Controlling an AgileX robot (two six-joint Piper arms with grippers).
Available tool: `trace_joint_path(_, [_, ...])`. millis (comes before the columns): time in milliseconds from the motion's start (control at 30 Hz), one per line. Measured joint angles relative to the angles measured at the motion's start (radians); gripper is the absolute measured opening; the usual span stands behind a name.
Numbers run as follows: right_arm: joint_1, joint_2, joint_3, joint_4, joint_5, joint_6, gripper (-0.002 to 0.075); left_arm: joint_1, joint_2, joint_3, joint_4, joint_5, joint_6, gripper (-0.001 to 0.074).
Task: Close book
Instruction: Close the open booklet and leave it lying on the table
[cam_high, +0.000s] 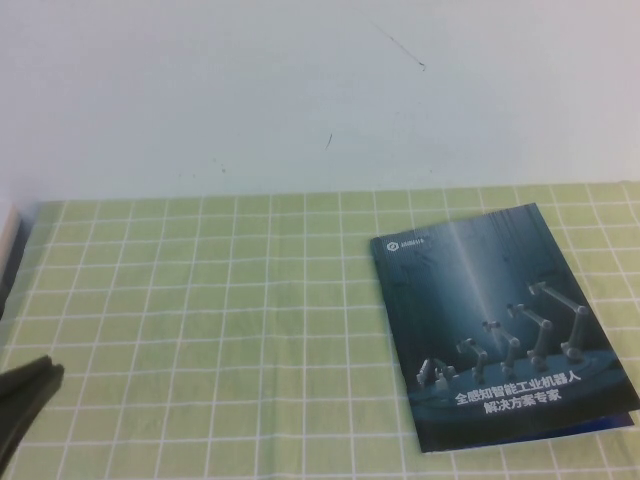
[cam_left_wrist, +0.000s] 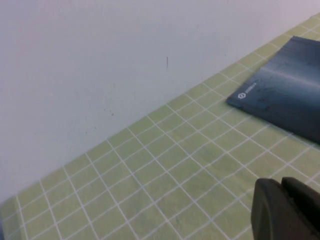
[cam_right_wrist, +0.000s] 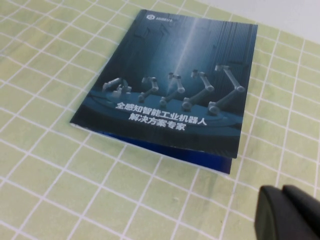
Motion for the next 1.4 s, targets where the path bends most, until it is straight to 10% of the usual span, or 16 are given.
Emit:
trace_joint_path(633, [0.0,0.0,0.0,0.002,-0.002,0.0,-0.0003,0.011,-0.051,0.13,0.062,0.138,-0.071,-0.0004])
trace_joint_path(900, [0.0,0.0,0.0,0.002,-0.002,0.0,-0.0003,0.243,-0.23,0.361,0.115,-0.224,-0.272,-0.0004])
trace_joint_path(1400, [0.0,0.0,0.0,0.005,-0.002,0.0,-0.0003,0.351,-0.413,0.495,0.115,-0.064,-0.347,-0.0004])
